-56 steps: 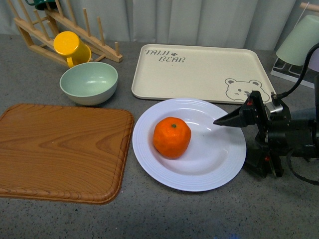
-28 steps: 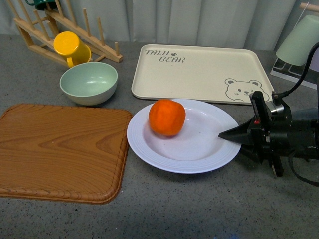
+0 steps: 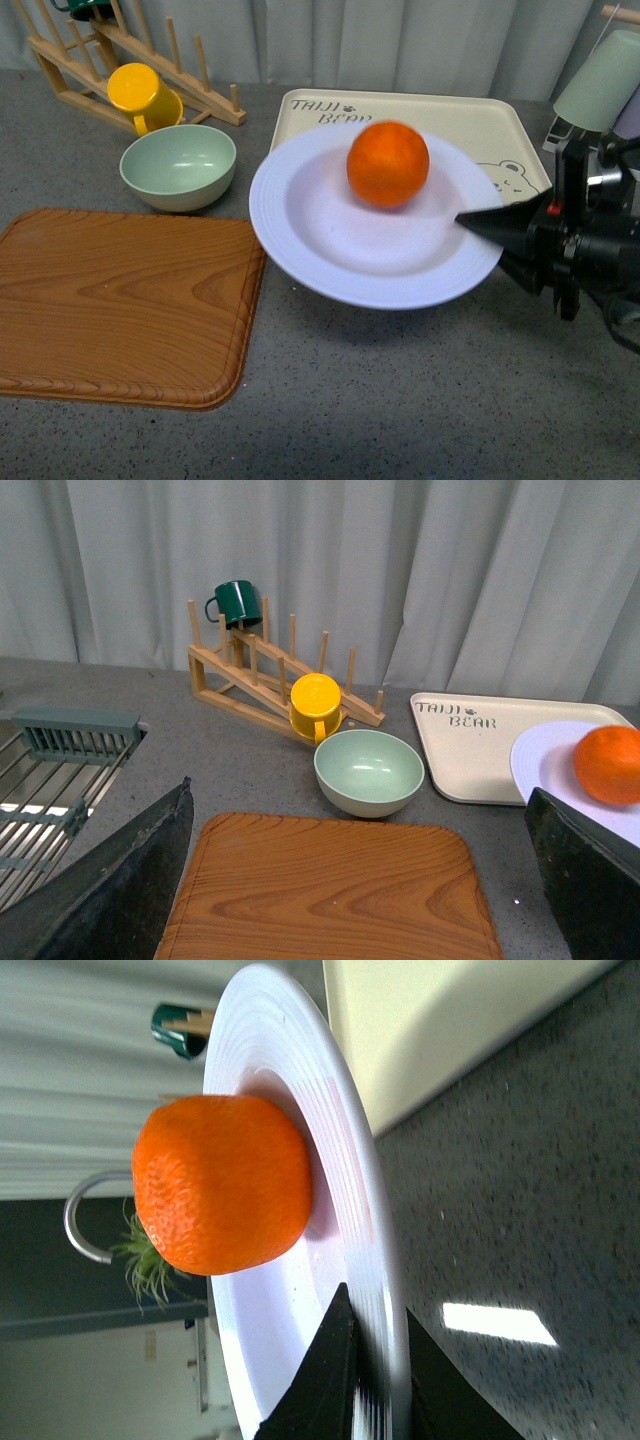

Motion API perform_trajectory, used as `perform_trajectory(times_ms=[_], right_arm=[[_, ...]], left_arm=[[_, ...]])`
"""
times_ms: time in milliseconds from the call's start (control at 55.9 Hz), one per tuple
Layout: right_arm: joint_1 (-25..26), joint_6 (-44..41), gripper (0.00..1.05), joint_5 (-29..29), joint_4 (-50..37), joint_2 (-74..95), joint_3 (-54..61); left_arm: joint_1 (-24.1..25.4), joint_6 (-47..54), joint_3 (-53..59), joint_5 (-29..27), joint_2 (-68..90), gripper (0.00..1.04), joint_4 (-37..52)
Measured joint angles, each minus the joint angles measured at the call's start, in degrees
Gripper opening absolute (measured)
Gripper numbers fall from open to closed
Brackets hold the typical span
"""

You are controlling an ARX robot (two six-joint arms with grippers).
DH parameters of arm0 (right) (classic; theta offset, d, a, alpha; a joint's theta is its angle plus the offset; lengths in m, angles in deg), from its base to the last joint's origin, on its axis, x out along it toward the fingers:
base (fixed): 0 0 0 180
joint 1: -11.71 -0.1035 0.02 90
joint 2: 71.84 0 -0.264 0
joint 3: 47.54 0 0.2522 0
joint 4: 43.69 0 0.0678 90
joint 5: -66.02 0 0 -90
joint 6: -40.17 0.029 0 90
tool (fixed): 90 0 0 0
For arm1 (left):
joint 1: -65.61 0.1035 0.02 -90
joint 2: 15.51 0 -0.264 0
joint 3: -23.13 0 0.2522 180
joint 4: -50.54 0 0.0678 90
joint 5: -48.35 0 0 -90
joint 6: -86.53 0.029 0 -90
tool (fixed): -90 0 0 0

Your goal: Place orange and plate with both arms

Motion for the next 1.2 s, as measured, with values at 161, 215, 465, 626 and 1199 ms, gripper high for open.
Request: perform_trajectory(times_ms=[161, 215, 465, 626, 1199], right_arm=[[-0.66, 1.01, 0.03, -11.8, 1.31, 0.5, -2.56], [-1.09, 1.38, 0.03, -15.1, 1.77, 1.22, -4.0], [-3.63, 5.33, 0.03, -25.27, 2.58, 6.01, -11.43], [-6.38, 7.93, 0.03, -30.42, 6.34, 9.42, -18.08], [-12.13, 13.38, 0.11, -38.03, 26.67, 19.3, -41.38]], left_arm=[[0.0, 0.0, 0.0, -0.02, 0.0, 0.98, 0.0], [0.0, 0.0, 0.0, 0.0, 0.0, 0.98, 0.0], [0.0, 0.0, 0.0, 0.0, 0.0, 0.98, 0.0], [0.0, 0.0, 0.0, 0.0, 0.0, 0.98, 0.0], [0.0, 0.0, 0.0, 0.0, 0.0, 0.98, 0.0]])
